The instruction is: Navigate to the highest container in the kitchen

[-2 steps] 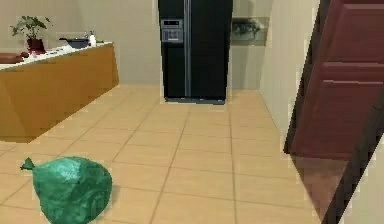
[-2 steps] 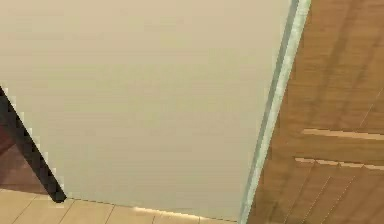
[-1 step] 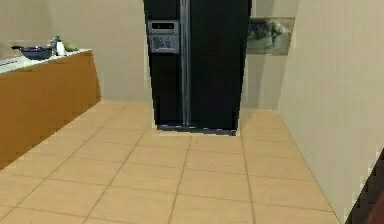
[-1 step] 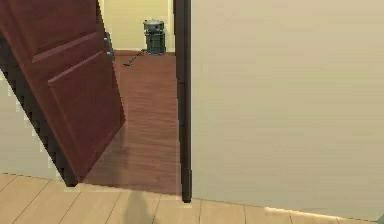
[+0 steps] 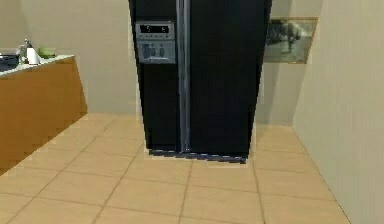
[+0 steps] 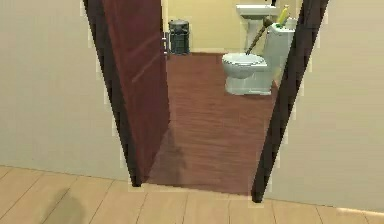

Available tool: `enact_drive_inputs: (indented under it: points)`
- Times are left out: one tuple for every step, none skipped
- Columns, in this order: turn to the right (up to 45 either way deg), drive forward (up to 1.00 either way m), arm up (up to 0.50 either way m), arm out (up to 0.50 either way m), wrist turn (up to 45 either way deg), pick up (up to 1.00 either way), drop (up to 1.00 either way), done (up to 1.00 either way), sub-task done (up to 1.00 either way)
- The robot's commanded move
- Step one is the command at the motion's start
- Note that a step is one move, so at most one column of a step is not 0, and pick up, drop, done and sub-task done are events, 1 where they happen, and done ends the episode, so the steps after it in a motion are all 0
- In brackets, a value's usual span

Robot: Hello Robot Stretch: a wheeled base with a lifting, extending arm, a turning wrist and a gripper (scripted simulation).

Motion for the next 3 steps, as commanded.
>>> enact_drive_inputs:
  points:
    - [-30.0,0.00,0.00,0.00,0.0,0.00,0.00,0.00,0.00]
    - [0.0,1.00,0.00,0.00,0.0,0.00,0.00,0.00,0.00]
    - [-3.0,0.00,0.00,0.00,0.0,0.00,0.00,0.00,0.00]
